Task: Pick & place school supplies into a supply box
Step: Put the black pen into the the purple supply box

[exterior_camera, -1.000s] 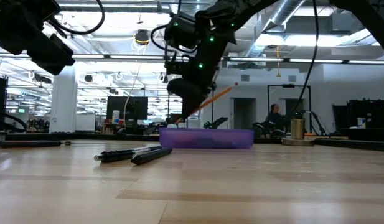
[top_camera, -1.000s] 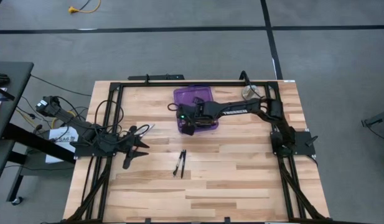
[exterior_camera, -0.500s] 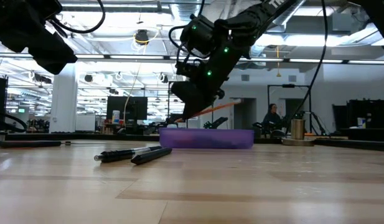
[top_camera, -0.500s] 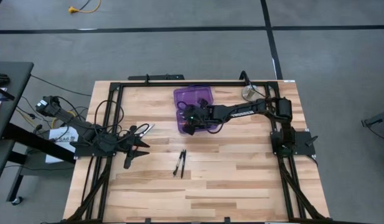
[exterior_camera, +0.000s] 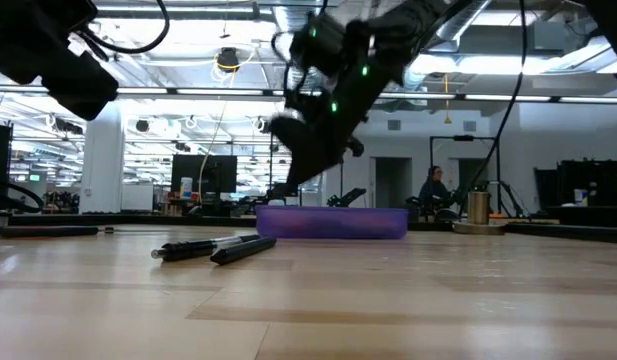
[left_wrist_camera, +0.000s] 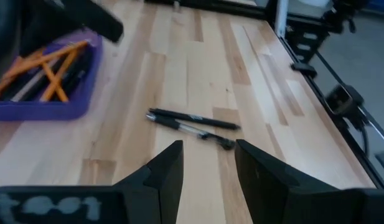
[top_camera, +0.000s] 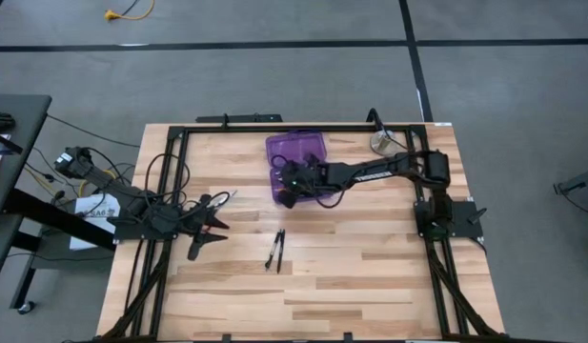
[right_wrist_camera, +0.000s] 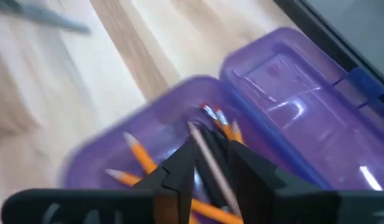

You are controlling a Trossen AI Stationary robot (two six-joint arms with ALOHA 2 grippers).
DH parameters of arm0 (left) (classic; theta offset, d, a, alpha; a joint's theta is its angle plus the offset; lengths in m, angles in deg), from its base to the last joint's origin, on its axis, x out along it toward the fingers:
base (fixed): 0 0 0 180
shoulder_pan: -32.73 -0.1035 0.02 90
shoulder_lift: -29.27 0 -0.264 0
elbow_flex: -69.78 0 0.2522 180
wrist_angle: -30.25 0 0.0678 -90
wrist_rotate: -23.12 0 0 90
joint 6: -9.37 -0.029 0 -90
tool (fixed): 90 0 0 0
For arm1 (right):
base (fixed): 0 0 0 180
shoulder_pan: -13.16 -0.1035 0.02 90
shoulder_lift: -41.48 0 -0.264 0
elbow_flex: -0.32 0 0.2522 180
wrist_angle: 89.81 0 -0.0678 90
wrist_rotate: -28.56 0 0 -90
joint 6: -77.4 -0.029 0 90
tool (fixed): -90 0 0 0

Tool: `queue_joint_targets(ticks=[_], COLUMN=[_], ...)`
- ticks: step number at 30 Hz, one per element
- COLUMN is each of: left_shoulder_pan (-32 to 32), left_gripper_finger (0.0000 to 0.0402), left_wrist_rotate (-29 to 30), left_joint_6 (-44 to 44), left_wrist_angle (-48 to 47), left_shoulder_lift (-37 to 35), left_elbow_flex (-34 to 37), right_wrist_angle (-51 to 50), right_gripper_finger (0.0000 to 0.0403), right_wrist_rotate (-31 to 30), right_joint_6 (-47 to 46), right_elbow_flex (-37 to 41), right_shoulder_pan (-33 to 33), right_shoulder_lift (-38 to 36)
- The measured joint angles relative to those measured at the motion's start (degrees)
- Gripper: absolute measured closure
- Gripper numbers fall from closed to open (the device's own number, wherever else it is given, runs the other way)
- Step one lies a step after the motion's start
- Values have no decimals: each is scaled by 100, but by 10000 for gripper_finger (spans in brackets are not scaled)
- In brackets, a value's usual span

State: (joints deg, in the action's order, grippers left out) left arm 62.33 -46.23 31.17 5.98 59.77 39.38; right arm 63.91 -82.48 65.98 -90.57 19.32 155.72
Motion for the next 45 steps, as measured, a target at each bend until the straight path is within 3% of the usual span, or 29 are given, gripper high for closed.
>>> queue_joint_targets(ticks=[5, 12, 15, 18, 21, 24, 34, 39, 45], left_shoulder_pan=[2, 4, 4, 4, 4, 4, -154, -323, -308], left_gripper_finger=[269, 269, 269, 269, 269, 269, 269, 269, 269], left_wrist_rotate=[-500, -1333, -1516, -1527, -1372, -1115, 24, 564, 1375], left_joint_6=[-252, -957, -1042, -917, -811, -723, -447, -81, 164], left_wrist_angle=[-177, 81, 352, 527, 580, 585, 1513, 2081, 3345], left_shoulder_lift=[0, -7, -7, -7, 19, 107, 1098, 1741, 2730], left_elbow_flex=[0, 0, 0, 0, 0, 0, 0, 0, 0], right_wrist_angle=[-104, -100, -99, -218, -507, -899, -1019, -1214, -2847], right_gripper_finger=[309, 308, 308, 308, 308, 308, 308, 308, 308], right_wrist_rotate=[84, 964, 719, -205, -1392, -2037, -1940, -2160, -3349], right_joint_6=[-784, -1582, -1607, -1609, -1607, -1566, -639, -1213, -2482], right_elbow_flex=[-211, -764, -878, -881, -881, -881, -878, -878, -878], right_shoulder_pan=[-386, -1263, -1676, -2061, -2380, -2571, -2865, -3032, -3719], right_shoulder_lift=[-316, -437, -437, -437, -437, -437, -435, -435, -444])
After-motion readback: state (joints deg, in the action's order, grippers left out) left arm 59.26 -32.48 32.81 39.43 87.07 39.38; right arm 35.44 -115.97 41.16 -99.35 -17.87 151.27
